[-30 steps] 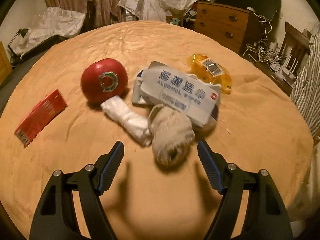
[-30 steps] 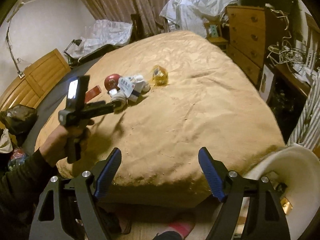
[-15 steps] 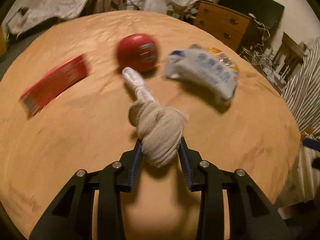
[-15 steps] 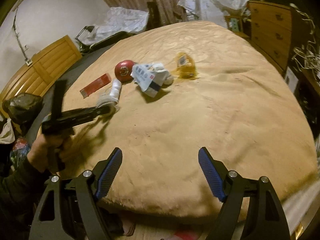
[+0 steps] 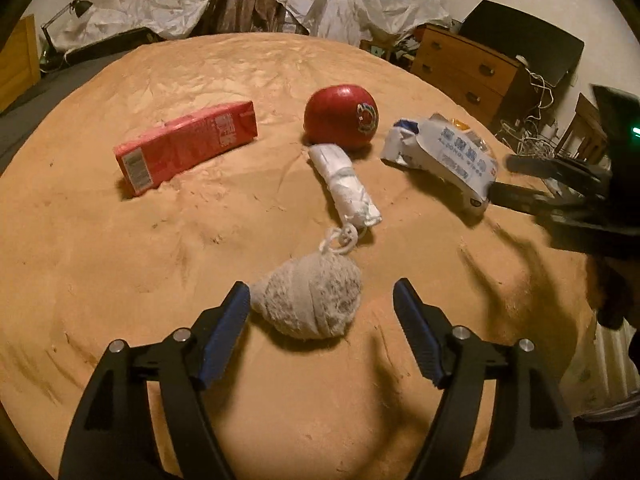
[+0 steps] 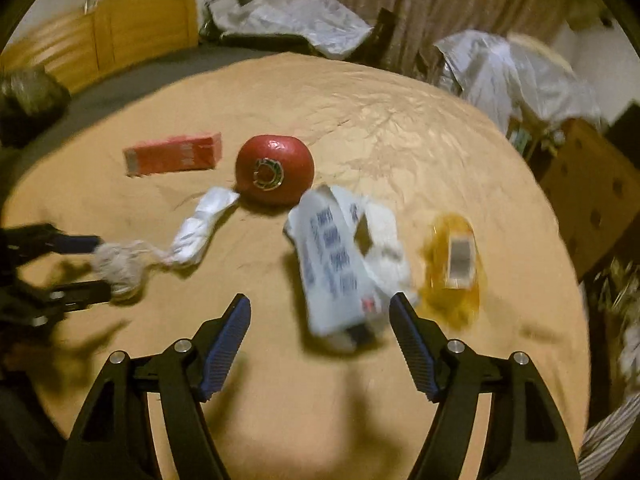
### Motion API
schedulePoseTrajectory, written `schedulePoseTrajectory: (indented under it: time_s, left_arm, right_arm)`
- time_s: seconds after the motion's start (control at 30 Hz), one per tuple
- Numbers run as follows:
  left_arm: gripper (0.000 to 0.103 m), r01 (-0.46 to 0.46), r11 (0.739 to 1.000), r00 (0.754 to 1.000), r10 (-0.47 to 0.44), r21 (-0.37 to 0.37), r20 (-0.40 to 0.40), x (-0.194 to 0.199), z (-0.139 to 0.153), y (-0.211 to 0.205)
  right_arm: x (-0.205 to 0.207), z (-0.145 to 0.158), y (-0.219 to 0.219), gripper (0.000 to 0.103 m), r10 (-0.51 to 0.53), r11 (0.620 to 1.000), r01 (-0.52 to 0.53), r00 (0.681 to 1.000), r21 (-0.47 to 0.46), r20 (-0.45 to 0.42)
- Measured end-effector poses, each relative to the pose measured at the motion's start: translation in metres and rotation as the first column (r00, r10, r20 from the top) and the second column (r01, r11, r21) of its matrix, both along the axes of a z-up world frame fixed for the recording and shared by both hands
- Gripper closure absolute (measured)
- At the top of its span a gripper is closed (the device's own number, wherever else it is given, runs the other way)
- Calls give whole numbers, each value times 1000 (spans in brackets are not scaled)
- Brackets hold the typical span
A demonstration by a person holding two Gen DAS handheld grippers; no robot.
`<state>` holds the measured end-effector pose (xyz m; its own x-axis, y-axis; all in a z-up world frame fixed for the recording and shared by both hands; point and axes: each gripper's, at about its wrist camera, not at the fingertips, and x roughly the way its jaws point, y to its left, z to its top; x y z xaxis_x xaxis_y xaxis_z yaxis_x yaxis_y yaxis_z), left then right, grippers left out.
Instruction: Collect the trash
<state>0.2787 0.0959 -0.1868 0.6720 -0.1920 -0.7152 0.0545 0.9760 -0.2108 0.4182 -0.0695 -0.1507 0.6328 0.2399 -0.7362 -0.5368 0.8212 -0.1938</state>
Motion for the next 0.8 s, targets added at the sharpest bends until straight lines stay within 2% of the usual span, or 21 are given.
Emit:
schedulePoseTrajectory:
  time_s: [0.1,0.13,0.2,0.23,0.27,0.3,0.4,0.6,0.63,0.67,0.73,0.8]
  left_arm:
    - [25,-32,999,999,32,2,15,1,1,6]
    - [25,-37,999,999,37,0,21,0,1,8]
    - [25,-39,999,999,39,-1,15,2,-2,9]
    - [25,-36,999,999,36,0,12,4,-4,8]
    - [24,-32,999,999,32,4,10,4,-6,6]
    - [24,-27,1000,1000,27,10,6,5,-8,4]
    - [25,-13,1000,1000,13,7,4,4,-10,0]
    - [24,-28,1000,1000,28,-3,-10,5,-17,5]
    - [24,-30,1000,999,30,-9,-14,5,-19,6]
    - [25,-33,999,999,32,-11,-17,5,-19,7]
    - [25,-33,999,999,32,-12,-20,7,-20,6]
    - [24,-28,1000,999,28,-11,-20,9,-19,6]
  right_arm:
    - [14,-12,15,41,1,997,0,1000,-79,14]
    - [18,-17,18,50,4,995,-3,1000,-99,11]
    - [19,-23,19,58,3,993,-2,1000,-118,16]
    - [19,-23,17,70,-7,993,9,1000,-115,20]
    - [20,-23,15,86,-16,994,18,1000,-103,14]
    - [20,-20,11,93,-27,997,26,1000,-78,-3]
    - [7,-8,-5,97,-22,1000,21,997,-1,-68]
    - [-20,-7,-37,96,25,995,-1,970,99,-243]
    - [-20,-6,-43,87,16,995,7,974,102,-226]
    - [-22,-4,-47,66,2,995,18,979,98,-202]
    - [-18,2,-54,51,-24,992,44,985,118,-169]
    - [-6,6,-51,43,-30,990,50,989,131,-147]
